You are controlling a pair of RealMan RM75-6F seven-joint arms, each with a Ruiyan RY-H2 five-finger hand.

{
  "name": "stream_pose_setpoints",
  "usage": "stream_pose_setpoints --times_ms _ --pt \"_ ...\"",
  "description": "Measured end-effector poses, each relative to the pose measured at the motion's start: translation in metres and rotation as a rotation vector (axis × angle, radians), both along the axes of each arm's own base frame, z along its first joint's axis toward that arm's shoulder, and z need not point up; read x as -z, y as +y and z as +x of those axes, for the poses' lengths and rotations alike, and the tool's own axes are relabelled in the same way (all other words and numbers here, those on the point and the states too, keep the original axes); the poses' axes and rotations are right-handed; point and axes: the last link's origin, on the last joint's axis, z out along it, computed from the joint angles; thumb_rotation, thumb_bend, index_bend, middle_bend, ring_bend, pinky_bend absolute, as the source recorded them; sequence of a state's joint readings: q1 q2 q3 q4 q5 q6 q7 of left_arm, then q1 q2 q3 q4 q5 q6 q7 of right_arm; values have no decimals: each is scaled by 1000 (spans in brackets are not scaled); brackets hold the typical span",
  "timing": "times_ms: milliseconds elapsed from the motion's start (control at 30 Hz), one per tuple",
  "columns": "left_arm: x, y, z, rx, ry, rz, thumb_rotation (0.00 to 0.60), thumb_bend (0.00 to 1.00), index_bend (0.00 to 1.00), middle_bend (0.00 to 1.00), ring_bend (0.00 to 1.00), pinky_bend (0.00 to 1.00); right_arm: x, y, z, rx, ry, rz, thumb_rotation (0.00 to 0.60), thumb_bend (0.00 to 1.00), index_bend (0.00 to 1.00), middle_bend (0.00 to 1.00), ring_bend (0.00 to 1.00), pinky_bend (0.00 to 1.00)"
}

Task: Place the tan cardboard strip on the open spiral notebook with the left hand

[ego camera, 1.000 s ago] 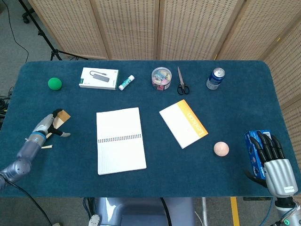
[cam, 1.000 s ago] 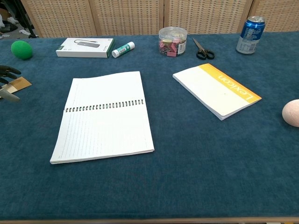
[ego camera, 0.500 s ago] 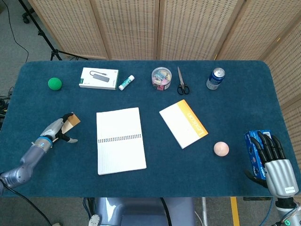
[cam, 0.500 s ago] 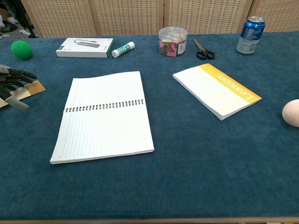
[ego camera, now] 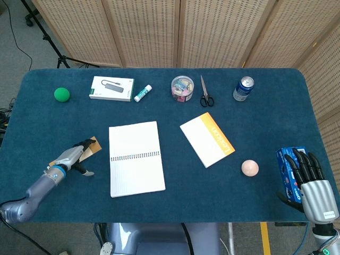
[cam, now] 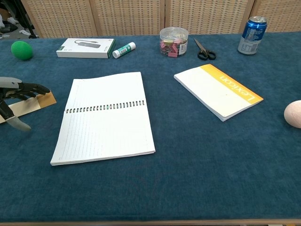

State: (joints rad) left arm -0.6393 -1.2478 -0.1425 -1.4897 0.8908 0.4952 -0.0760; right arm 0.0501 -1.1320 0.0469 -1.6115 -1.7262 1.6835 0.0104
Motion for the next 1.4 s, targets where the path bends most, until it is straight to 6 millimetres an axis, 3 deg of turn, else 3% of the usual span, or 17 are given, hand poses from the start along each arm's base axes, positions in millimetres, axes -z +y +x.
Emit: stream_pose_setpoints --times_ms 333,567,867,1400 --pt "-27 1 0 45 -1 159 600 0 0 0 0 0 1 0 0 1 0 4 600 0 0 0 0 0" --pt "-43 0 -11 18 73 293 600 0 1 0 0 0 1 1 1 -2 -2 5 600 0 0 0 0 0" --pt "-39 -13 -31 -192 162 322 600 0 123 0 0 0 0 1 1 -6 -6 6 600 0 0 0 0 0" --pt "-19 -5 -24 -290 211 324 600 0 265 0 0 0 -3 2 1 -7 -16 3 600 0 0 0 0 0"
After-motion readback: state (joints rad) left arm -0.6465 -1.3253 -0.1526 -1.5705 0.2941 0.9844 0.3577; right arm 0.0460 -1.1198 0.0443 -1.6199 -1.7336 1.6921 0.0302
